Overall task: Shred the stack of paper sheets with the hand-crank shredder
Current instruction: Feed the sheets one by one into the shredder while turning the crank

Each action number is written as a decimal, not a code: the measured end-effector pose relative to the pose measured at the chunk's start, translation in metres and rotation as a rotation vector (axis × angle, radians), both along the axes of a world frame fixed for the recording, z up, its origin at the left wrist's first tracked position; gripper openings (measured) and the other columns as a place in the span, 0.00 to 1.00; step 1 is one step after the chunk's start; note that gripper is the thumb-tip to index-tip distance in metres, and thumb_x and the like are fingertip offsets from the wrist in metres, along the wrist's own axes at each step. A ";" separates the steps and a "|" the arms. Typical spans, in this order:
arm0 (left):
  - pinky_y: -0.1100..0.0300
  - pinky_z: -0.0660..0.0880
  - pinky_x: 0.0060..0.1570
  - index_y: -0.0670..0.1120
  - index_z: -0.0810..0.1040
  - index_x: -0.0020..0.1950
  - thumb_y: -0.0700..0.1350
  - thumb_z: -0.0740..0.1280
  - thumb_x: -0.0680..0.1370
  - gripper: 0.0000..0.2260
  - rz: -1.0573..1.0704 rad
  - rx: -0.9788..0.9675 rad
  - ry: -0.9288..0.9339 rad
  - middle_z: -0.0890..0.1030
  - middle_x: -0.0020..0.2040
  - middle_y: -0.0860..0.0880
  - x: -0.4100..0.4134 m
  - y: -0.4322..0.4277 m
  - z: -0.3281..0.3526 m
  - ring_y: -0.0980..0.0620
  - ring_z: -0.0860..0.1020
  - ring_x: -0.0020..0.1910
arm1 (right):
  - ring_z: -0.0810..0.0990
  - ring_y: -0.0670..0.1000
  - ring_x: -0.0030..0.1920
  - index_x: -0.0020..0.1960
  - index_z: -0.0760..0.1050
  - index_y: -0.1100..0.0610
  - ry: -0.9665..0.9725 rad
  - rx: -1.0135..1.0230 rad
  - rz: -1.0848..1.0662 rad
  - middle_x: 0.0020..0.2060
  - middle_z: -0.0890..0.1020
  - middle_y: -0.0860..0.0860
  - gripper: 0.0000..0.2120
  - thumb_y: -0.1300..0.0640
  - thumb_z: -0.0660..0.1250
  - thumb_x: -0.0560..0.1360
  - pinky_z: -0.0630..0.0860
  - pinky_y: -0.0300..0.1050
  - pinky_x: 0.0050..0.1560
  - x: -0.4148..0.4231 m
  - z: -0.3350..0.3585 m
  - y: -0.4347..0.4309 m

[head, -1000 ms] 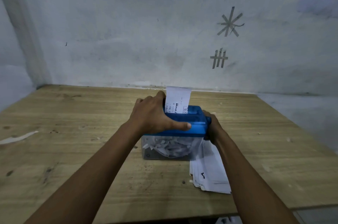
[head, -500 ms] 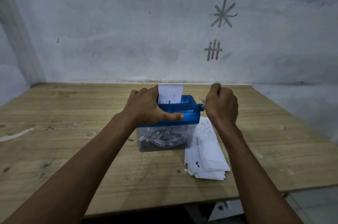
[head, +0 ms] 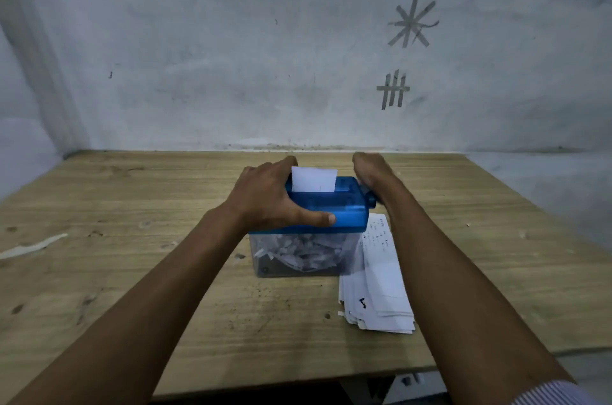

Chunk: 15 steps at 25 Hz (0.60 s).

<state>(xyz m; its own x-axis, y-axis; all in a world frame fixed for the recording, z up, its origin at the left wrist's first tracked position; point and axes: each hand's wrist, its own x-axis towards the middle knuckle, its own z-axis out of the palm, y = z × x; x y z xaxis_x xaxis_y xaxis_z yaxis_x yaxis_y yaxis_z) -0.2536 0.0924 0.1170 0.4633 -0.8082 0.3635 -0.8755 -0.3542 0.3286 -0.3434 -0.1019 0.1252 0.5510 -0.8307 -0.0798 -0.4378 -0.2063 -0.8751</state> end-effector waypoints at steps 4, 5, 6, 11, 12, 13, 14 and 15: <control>0.56 0.76 0.38 0.54 0.70 0.48 0.84 0.63 0.56 0.38 0.014 -0.006 0.016 0.78 0.40 0.58 0.000 0.000 0.001 0.57 0.78 0.37 | 0.67 0.52 0.30 0.38 0.66 0.55 -0.147 0.332 -0.060 0.30 0.69 0.52 0.06 0.61 0.56 0.73 0.62 0.42 0.34 -0.001 -0.042 0.002; 0.57 0.76 0.39 0.55 0.71 0.50 0.84 0.63 0.56 0.38 0.020 -0.016 0.019 0.78 0.41 0.58 0.000 0.000 0.001 0.57 0.78 0.38 | 0.67 0.52 0.29 0.38 0.66 0.56 -0.193 0.336 -0.086 0.30 0.69 0.52 0.07 0.61 0.56 0.74 0.62 0.42 0.33 0.000 -0.046 0.000; 0.56 0.76 0.41 0.55 0.72 0.52 0.84 0.62 0.56 0.39 0.023 -0.024 0.021 0.78 0.42 0.59 0.002 0.000 0.001 0.58 0.77 0.39 | 0.67 0.52 0.29 0.37 0.66 0.56 -0.226 0.325 -0.104 0.30 0.69 0.52 0.08 0.60 0.55 0.76 0.62 0.41 0.32 0.001 -0.046 0.001; 0.53 0.74 0.48 0.59 0.71 0.61 0.83 0.63 0.57 0.41 0.071 -0.044 0.014 0.77 0.47 0.58 0.019 -0.002 0.005 0.55 0.77 0.43 | 0.67 0.48 0.20 0.33 0.64 0.55 -0.318 0.339 -0.052 0.28 0.68 0.52 0.16 0.61 0.54 0.80 0.62 0.35 0.23 0.011 -0.050 0.012; 0.54 0.74 0.46 0.59 0.71 0.60 0.83 0.62 0.56 0.41 0.086 -0.044 0.012 0.77 0.47 0.58 0.024 -0.003 0.005 0.55 0.77 0.43 | 0.66 0.48 0.19 0.33 0.66 0.56 -0.273 0.329 -0.036 0.26 0.68 0.53 0.17 0.61 0.54 0.81 0.60 0.35 0.22 0.010 -0.055 0.016; 0.54 0.73 0.46 0.59 0.72 0.59 0.83 0.61 0.56 0.41 0.095 -0.039 0.014 0.77 0.47 0.59 0.028 -0.004 0.004 0.56 0.77 0.43 | 0.64 0.48 0.20 0.35 0.68 0.57 -0.217 0.306 -0.027 0.25 0.69 0.53 0.17 0.60 0.53 0.81 0.59 0.35 0.22 0.006 -0.059 0.020; 0.55 0.73 0.46 0.59 0.73 0.59 0.84 0.60 0.55 0.42 0.101 -0.031 0.016 0.78 0.48 0.59 0.031 -0.004 0.003 0.56 0.77 0.44 | 0.64 0.49 0.21 0.36 0.69 0.58 -0.166 0.270 -0.022 0.25 0.69 0.53 0.17 0.58 0.52 0.82 0.58 0.36 0.23 0.000 -0.062 0.024; 0.54 0.74 0.46 0.59 0.73 0.59 0.84 0.60 0.55 0.42 0.105 -0.025 0.014 0.78 0.49 0.59 0.034 -0.005 0.003 0.55 0.77 0.44 | 0.65 0.49 0.22 0.37 0.69 0.58 -0.132 0.217 -0.013 0.26 0.69 0.53 0.17 0.56 0.52 0.82 0.59 0.37 0.25 -0.008 -0.062 0.029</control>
<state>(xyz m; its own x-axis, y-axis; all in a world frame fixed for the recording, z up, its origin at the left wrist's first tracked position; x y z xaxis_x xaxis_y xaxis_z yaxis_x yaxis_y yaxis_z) -0.2192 0.0872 0.1197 0.5503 -0.7456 0.3758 -0.8292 -0.4354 0.3505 -0.3514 -0.0733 0.0634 0.5578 -0.8091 -0.1851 -0.3185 -0.0027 -0.9479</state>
